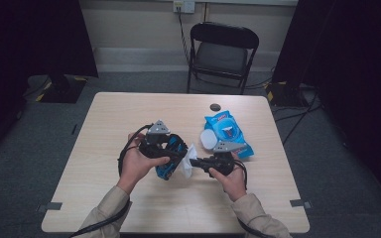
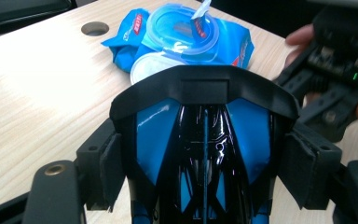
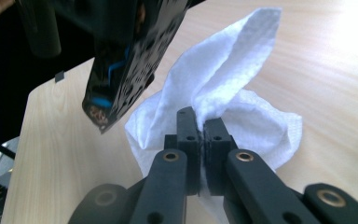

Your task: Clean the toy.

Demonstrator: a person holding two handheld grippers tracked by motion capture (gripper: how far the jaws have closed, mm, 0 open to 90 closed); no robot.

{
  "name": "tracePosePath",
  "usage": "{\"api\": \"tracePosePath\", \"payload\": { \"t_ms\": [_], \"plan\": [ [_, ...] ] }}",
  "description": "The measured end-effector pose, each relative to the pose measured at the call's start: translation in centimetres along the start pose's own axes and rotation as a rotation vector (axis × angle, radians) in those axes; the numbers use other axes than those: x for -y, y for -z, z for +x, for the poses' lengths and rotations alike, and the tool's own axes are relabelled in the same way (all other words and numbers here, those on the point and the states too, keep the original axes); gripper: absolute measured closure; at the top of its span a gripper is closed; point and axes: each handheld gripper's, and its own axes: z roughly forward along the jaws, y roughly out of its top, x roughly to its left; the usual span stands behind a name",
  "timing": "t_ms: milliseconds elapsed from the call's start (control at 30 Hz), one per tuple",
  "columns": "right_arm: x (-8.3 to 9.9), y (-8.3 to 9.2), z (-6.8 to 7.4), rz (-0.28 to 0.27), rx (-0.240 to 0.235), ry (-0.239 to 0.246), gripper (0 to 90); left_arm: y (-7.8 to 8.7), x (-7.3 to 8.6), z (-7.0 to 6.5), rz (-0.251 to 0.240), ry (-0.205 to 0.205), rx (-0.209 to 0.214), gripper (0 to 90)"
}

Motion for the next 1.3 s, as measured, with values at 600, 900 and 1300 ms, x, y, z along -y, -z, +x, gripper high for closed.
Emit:
{"api": "tracePosePath", "payload": {
  "t_ms": [600, 900, 1300],
  "plan": [
    [-2.5, 2.7, -1.2, -0.101, 0.040, -0.010, 88.7, -0.7, 1.4, -0.1, 0.041, 0.002, 0.017, 25.3],
    [-2.7, 2.0, -0.7, -0.118, 0.004, -0.017, 88.7, -1.6, 1.1, -0.5, 0.039, -0.004, 0.033, 25.3],
    [-2.1, 0.8, -0.2, -0.075, 0.011, 0.004, 88.7, -1.9, 0.8, -0.8, 0.051, -0.013, 0.036, 25.3]
  ]
}}
